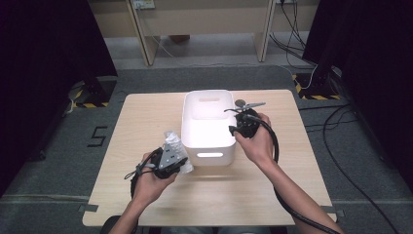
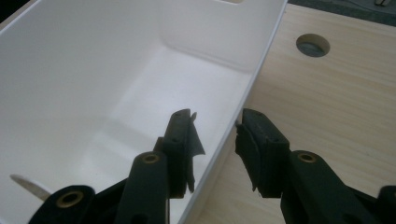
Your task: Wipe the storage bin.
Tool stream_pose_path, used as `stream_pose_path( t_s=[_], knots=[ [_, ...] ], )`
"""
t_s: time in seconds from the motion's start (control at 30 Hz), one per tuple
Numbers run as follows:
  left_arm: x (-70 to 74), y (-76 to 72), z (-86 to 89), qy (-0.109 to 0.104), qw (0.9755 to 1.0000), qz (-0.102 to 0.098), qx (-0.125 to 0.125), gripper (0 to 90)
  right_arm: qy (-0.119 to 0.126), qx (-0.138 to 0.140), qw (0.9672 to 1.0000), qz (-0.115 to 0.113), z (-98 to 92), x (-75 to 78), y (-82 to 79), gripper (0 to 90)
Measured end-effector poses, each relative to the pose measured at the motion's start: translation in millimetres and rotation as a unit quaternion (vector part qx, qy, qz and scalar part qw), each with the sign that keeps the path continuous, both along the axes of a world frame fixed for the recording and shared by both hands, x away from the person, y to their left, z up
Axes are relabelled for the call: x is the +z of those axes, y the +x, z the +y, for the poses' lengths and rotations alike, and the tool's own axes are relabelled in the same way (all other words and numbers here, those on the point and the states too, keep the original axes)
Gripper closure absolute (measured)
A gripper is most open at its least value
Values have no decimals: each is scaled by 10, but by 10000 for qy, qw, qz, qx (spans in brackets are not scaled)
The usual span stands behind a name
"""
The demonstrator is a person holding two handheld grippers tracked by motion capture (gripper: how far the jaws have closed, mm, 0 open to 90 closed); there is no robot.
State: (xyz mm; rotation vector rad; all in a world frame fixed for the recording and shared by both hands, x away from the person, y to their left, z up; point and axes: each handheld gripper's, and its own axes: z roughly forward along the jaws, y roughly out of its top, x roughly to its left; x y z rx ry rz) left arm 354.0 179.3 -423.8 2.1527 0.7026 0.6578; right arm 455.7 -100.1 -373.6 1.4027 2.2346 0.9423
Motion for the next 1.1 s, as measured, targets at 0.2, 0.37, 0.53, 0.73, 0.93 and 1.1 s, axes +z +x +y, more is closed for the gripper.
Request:
stream_pose_path(
  t_s=[0.2, 0.37, 0.53, 0.73, 0.93, 1.1],
  knots=[
    [1, 39, -101, 105, 9998, -15, -143, 793, -18, 37, 10000, -42, -7, -101, -62, 683],
    [-58, 97, -125, 268, 9996, 35, -109, 798, -65, 70, 9999, -119, 0, -106, -81, 685],
    [-135, 123, -140, 271, 9996, 90, -78, 802, -98, 76, 9998, -163, 5, -110, -83, 688],
    [-189, 130, -164, 289, 9994, 134, -105, 804, -137, 100, 9997, -193, 15, -111, -83, 691],
    [-247, 150, -183, 322, 9992, 179, -150, 811, -119, 109, 9997, -200, 9, -112, -73, 691],
    [-335, 163, -209, 363, 9990, 213, -163, 818, -104, 100, 9997, -207, 7, -115, -72, 691]
  ],
)
